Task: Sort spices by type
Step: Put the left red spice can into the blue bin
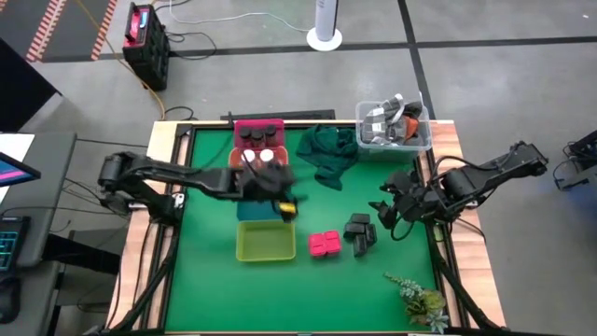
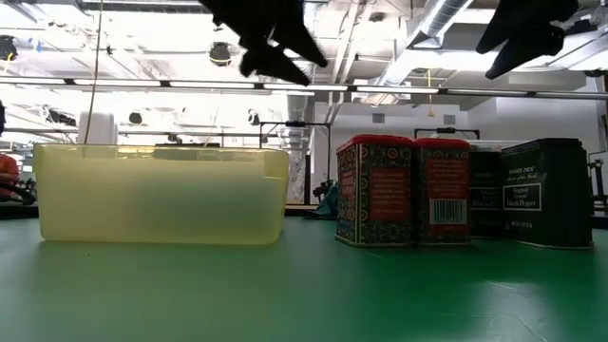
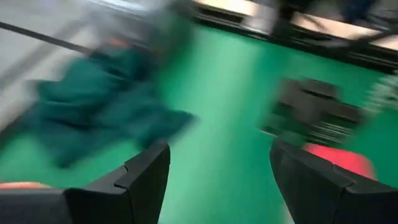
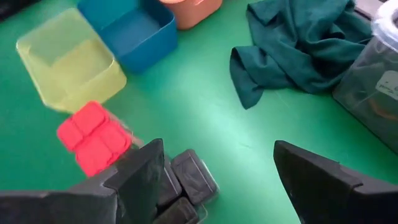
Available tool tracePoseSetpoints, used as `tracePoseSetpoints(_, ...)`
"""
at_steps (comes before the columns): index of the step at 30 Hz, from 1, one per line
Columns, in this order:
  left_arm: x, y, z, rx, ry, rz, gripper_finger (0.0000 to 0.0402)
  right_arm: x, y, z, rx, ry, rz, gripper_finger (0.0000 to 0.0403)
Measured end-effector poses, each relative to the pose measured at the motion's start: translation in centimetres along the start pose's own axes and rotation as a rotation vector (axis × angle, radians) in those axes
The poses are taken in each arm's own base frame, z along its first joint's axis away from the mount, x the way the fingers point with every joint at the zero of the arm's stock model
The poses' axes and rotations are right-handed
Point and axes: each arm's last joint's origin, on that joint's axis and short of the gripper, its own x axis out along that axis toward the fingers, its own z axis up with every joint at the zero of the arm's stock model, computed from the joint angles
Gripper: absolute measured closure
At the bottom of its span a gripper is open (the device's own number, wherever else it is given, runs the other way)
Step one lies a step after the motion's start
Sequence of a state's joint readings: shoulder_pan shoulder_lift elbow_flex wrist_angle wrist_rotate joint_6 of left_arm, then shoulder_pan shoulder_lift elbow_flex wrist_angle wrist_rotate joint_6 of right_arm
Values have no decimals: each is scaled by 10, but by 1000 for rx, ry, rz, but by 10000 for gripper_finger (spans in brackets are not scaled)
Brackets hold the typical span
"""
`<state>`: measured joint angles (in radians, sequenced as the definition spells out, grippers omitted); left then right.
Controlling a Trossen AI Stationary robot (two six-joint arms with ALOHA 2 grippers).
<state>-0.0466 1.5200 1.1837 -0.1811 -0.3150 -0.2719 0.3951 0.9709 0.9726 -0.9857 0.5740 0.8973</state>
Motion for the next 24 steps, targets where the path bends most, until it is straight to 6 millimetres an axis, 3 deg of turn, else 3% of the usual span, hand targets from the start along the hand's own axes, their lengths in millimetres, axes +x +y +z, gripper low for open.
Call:
tracePoseSetpoints(7,20,-75,-16,15,115,-201,136,2,-2,2,-25,20,4,76)
tracePoseSetpoints(11,32,-104,-18,30,168,-220,136,2,0,3,-9,8,19,76)
tracePoseSetpoints(17,47,-119,-15,9,299,-189,113,1,6,4,7,-15,63,76)
tracePoseSetpoints(24,49,-119,-16,51,368,-203,25,13,23,-1,-31,8,61,76)
